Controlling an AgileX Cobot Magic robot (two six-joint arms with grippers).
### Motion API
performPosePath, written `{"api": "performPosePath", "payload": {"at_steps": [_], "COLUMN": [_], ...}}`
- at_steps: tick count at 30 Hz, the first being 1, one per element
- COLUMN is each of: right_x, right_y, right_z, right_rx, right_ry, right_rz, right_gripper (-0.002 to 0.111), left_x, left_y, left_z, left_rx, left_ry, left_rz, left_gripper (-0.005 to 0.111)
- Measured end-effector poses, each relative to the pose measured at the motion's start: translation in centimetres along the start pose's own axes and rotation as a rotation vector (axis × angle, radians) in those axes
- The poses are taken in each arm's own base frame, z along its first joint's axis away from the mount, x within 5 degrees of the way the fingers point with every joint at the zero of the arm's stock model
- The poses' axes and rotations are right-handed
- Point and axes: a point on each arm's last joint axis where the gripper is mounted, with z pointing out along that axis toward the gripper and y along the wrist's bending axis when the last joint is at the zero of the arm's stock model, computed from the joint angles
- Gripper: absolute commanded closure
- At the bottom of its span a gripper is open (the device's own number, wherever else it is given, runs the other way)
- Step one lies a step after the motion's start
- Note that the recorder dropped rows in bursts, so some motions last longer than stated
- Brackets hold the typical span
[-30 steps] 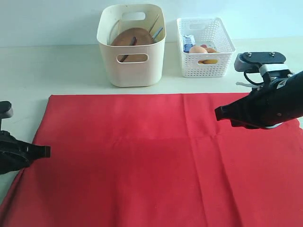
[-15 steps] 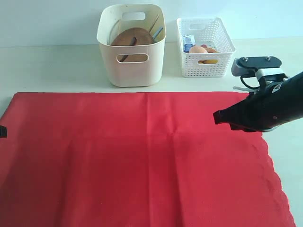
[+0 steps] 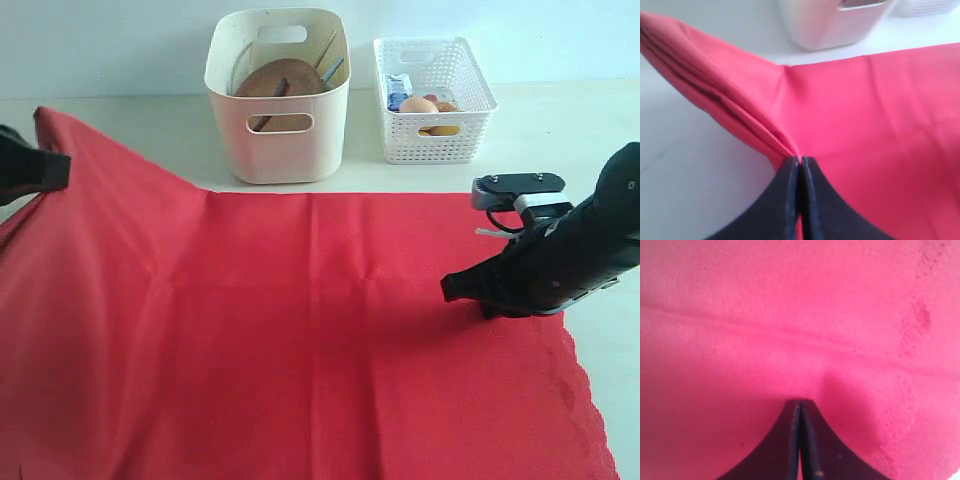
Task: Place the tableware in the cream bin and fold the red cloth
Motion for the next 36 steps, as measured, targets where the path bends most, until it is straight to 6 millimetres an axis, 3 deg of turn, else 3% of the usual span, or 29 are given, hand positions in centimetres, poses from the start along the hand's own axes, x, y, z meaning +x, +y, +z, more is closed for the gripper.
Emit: {"api": "performPosePath", "payload": {"at_steps": [5,13,16,21,26,31,34,36], "right_x": [-0.6,-2.0,-1.2,1.0,3.1,3.8,3.9,3.9], "right_y": [0.5,1.8,1.9,1.4,0.8,0.5,0.5,0.4], "right_z": [-2.7,-14.0,-18.6,-24.2,-26.2,-26.3,-26.3,-26.2], "right_rx": [-0.020,-0.055,-0.029,0.024,0.074,0.111,0.115,0.116], "right_ry": [-0.074,-0.475,-0.643,-0.874,-0.909,-0.875,-0.864,-0.862], "right_rz": [-0.026,-0.123,-0.147,-0.153,-0.141,-0.149,-0.147,-0.145], "right_gripper": [0.108,0.108,0.108,0.108,0.108,0.108,0.108,0.108], "left_x": [-1.9,-3.1,-3.6,-4.2,-5.5,-5.0,-4.3,-3.8], "left_y": [-4.8,-12.1,-15.0,-19.9,-24.0,-26.5,-27.6,-28.4], "left_z": [-0.7,1.8,3.4,5.4,7.1,11.4,13.4,14.1], "left_rx": [0.151,0.326,0.373,0.451,0.508,0.524,0.528,0.537], "left_ry": [-0.044,0.020,0.048,0.102,0.114,0.203,0.251,0.266], "left_rz": [0.109,0.270,0.319,0.397,0.447,0.447,0.456,0.464], "left_gripper": [0.107,0.107,0.107,0.107,0.107,0.105,0.089,0.065]}}
